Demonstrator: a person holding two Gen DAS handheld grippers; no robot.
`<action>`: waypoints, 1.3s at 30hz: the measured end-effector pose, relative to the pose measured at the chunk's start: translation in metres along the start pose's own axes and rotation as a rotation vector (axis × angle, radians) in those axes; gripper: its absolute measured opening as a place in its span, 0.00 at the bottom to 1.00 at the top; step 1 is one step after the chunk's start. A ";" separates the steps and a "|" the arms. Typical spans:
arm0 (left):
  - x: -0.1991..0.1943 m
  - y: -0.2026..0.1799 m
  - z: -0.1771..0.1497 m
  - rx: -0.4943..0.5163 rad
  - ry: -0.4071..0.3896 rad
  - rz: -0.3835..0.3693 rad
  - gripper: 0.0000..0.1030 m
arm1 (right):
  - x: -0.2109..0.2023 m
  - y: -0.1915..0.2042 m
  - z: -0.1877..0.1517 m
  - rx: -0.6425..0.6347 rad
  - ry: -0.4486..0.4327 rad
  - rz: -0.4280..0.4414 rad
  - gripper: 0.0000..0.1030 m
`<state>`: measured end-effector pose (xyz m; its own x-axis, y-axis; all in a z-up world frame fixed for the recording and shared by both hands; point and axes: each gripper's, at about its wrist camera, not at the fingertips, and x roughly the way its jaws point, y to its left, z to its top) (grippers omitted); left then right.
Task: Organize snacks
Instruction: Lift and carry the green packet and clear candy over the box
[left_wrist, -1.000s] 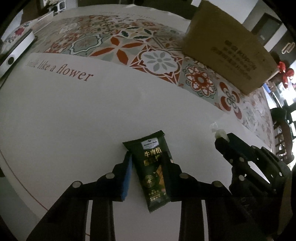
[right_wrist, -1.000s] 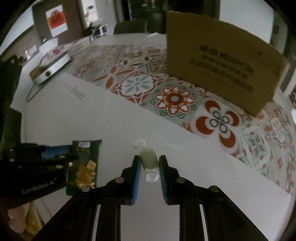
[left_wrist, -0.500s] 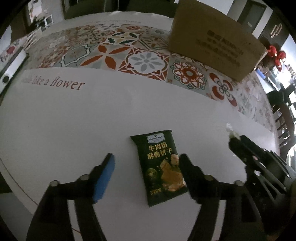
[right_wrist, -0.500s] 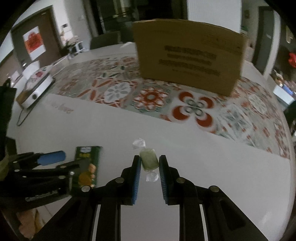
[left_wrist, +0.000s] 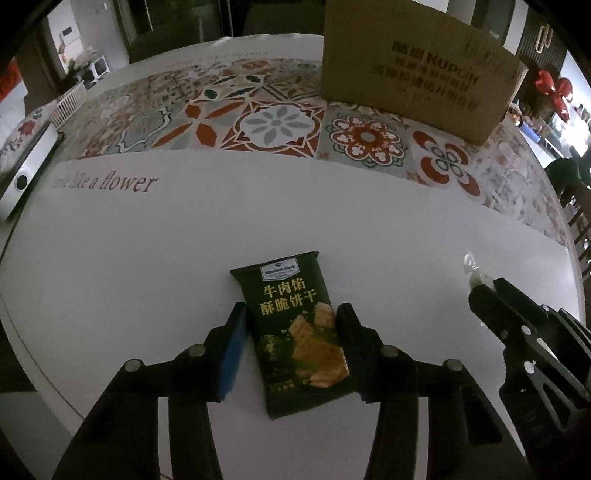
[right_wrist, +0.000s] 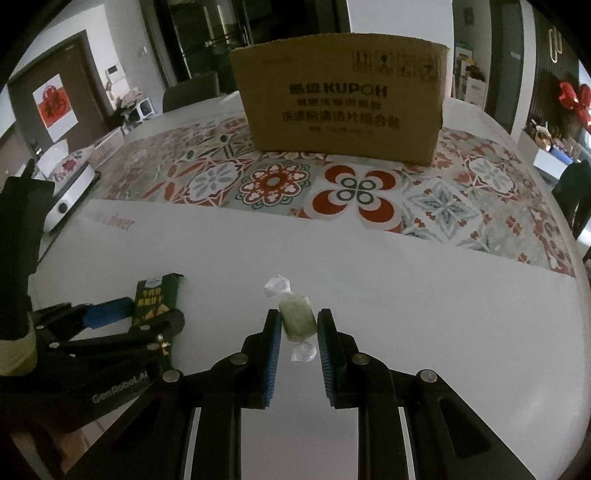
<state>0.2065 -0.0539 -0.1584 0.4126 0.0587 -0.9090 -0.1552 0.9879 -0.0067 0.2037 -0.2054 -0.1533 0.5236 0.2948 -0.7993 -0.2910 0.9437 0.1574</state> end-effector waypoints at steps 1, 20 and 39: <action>0.000 0.000 0.000 0.002 -0.001 -0.005 0.46 | 0.001 0.001 0.000 0.000 0.001 0.003 0.21; -0.051 0.008 0.020 0.083 -0.249 -0.060 0.46 | -0.015 0.007 0.020 0.029 -0.044 -0.002 0.21; -0.102 0.005 0.098 0.131 -0.446 -0.197 0.46 | -0.065 0.008 0.100 0.051 -0.235 -0.079 0.21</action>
<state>0.2513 -0.0410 -0.0247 0.7703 -0.1032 -0.6293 0.0662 0.9944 -0.0821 0.2472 -0.2016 -0.0427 0.7165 0.2412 -0.6545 -0.2045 0.9697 0.1335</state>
